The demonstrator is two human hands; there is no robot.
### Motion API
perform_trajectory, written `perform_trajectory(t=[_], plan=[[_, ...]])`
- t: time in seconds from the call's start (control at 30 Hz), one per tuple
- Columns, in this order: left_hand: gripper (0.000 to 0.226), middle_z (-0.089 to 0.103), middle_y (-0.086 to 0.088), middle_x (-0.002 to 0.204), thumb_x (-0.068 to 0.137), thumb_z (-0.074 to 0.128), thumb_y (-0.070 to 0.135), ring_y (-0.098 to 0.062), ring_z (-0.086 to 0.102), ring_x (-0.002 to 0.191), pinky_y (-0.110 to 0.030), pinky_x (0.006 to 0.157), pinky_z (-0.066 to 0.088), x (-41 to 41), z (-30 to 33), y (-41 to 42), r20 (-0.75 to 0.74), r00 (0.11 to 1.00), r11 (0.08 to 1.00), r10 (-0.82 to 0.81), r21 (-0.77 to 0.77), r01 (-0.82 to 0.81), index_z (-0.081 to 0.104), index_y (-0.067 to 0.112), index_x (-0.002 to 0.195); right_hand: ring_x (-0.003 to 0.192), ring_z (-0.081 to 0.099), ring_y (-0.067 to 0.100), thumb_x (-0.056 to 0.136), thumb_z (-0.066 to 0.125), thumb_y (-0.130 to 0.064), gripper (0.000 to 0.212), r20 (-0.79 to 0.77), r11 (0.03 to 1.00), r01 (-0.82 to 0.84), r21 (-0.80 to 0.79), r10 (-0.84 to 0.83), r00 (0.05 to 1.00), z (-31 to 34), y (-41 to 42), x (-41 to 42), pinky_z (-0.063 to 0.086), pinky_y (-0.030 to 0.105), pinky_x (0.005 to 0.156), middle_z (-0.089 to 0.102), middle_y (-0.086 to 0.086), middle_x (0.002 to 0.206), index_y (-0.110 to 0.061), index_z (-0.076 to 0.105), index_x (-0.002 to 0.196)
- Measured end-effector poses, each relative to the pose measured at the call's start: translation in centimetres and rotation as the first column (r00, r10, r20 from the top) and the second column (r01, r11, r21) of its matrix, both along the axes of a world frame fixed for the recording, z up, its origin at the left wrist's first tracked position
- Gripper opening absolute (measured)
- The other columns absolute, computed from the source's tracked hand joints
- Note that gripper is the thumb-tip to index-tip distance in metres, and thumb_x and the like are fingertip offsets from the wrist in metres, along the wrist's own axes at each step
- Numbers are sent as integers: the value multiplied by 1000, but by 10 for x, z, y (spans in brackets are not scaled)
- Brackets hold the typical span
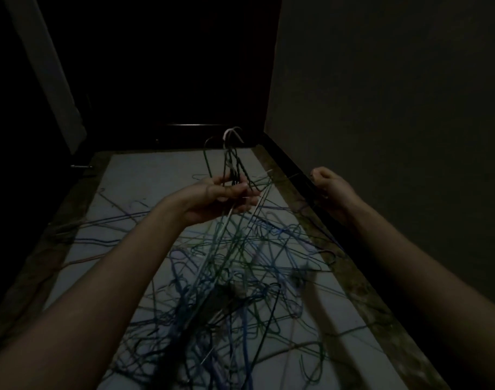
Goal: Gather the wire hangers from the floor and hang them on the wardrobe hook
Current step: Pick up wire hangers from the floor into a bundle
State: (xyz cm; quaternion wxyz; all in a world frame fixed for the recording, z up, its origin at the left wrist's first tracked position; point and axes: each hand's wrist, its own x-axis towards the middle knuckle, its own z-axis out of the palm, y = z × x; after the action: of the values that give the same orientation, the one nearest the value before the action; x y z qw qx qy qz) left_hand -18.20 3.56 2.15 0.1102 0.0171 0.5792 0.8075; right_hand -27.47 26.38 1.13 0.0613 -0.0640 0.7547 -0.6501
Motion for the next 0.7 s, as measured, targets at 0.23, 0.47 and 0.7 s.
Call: perform_trajectory(t=[0.23, 0.47, 0.7], plan=[[29, 73, -15, 89, 80, 48, -7, -22, 72, 79, -23, 63, 57, 9, -9, -21, 82, 997, 983, 9, 181, -23, 58, 10, 100, 63, 39, 13, 99, 43, -16, 24, 67, 996, 65, -62, -61, 996, -27, -35, -12, 38, 12, 39, 41, 5, 78, -16, 50, 76], [25, 69, -4, 69, 90, 46, -5, -10, 67, 62, -16, 57, 54, 9, -27, -27, 146, 988, 996, 45, 69, -55, 62, 13, 99, 107, 51, 30, 97, 48, -20, 21, 59, 999, 45, 23, -47, 997, -67, -58, -19, 47, 50, 95, 48, 16, 120, -6, 60, 107], [17, 73, -7, 75, 91, 48, -4, -13, 70, 66, -19, 57, 55, 3, -54, -41, 235, 967, 993, 100, -82, -83, 59, 9, 90, 128, 40, 28, 86, 66, -32, 35, 99, 982, -103, 159, 88, 991, -123, -60, -11, 47, 40, 91, 30, 6, 146, -34, 58, 119]])
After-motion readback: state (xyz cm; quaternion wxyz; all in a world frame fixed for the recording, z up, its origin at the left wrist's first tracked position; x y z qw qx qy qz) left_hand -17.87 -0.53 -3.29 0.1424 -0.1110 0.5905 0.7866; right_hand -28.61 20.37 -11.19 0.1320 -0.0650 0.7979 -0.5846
